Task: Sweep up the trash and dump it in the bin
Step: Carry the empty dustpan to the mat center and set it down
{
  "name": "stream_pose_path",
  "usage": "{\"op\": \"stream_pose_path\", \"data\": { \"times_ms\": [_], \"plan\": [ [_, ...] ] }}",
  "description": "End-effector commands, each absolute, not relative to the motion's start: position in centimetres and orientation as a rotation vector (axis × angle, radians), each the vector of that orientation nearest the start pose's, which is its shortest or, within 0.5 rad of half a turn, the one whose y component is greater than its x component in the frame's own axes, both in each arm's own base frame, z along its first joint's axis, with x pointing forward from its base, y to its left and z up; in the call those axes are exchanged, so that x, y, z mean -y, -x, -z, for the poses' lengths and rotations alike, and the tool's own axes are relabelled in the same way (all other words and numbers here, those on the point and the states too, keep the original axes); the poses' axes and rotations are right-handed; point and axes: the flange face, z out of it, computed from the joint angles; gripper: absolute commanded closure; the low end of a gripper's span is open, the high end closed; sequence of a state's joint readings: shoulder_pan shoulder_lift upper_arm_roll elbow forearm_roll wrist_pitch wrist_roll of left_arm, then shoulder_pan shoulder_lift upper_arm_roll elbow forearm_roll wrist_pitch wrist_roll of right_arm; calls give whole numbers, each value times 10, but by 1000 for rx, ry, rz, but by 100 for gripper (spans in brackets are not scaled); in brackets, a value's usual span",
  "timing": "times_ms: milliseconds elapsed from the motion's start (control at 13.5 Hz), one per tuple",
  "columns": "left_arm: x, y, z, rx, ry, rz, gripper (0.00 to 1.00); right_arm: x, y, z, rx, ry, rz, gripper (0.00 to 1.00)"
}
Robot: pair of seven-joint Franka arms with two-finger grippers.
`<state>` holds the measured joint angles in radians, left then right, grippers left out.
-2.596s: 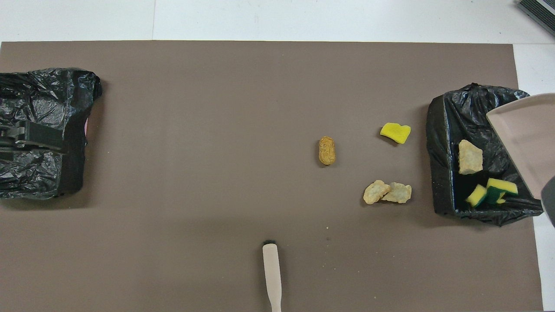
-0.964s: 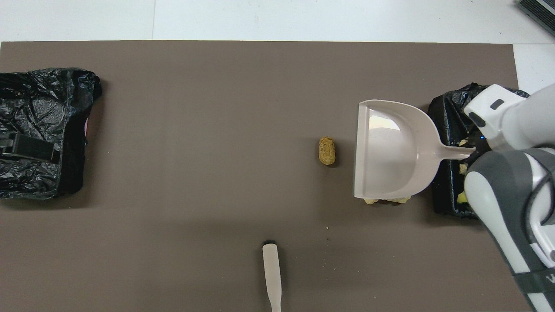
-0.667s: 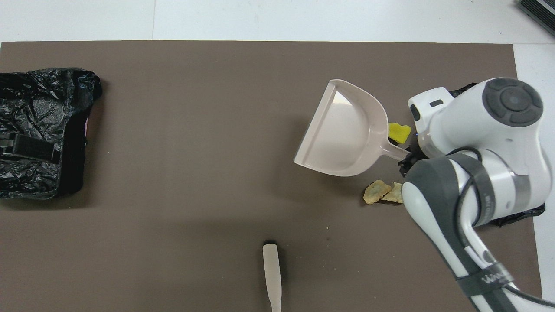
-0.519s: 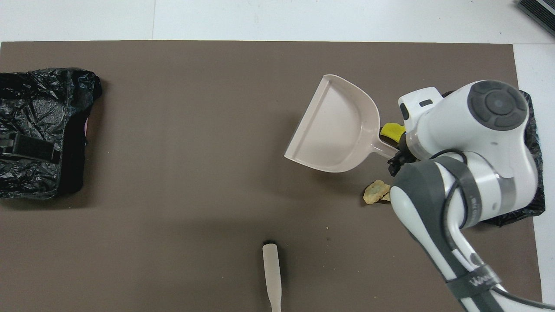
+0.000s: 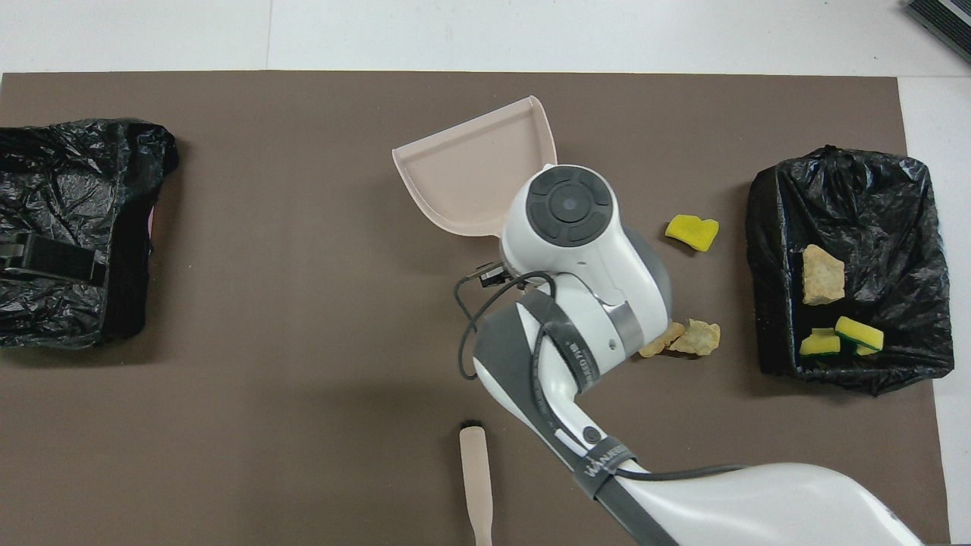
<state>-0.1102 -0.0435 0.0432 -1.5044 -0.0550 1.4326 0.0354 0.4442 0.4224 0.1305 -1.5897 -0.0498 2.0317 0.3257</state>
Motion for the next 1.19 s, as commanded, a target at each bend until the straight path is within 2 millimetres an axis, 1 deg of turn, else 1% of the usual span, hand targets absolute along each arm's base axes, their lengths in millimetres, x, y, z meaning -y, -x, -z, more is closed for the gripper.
{"op": "stream_pose_path", "data": {
  "times_ms": [0, 74, 148, 222, 297, 371, 519, 593, 667, 816, 890, 964, 1038, 1112],
  "plan": [
    [36, -517, -668, -182, 3183, -47, 0, -397, -583, -379, 134, 3095, 7, 100],
    [36, -517, -668, -182, 3183, -47, 0, -404, -578, -373, 86, 3102, -13, 100],
    [36, -517, -668, -182, 3183, -47, 0, -402, -578, -373, 65, 3094, -27, 100],
    [37, -517, -668, -185, 3182, -47, 0, -399, -577, -366, 62, 3103, -46, 100],
    [36, -517, -668, -182, 3183, -47, 0, -401, -568, -360, 47, 3089, -93, 100],
    [36, -517, -668, -182, 3183, -47, 0, -400, -563, -358, 1, 3065, -141, 100],
    [37, -517, -668, -185, 3184, -47, 0, -393, -550, -350, -32, 3076, -195, 100],
    [37, -517, -668, -185, 3182, -47, 0, -387, -546, -347, -40, 3083, -222, 100],
    [36, -517, -668, -182, 3183, -47, 0, -386, -539, -347, -38, 3089, -239, 100],
    [36, -517, -668, -182, 3183, -47, 0, -387, -532, -342, -101, 3029, -323, 100],
    [37, -517, -668, -185, 3182, -47, 0, -385, -526, -341, -100, 3034, -337, 86],
    [38, -517, -668, -187, 3182, -47, 0, -382, -523, -340, -96, 3040, -352, 43],
    [37, -517, -668, -185, 3182, -47, 0, -386, -515, -343, -55, 3055, -381, 0],
    [37, -517, -668, -185, 3184, -47, 0, -389, -508, -346, -22, 3089, -431, 0]
  ]
}}
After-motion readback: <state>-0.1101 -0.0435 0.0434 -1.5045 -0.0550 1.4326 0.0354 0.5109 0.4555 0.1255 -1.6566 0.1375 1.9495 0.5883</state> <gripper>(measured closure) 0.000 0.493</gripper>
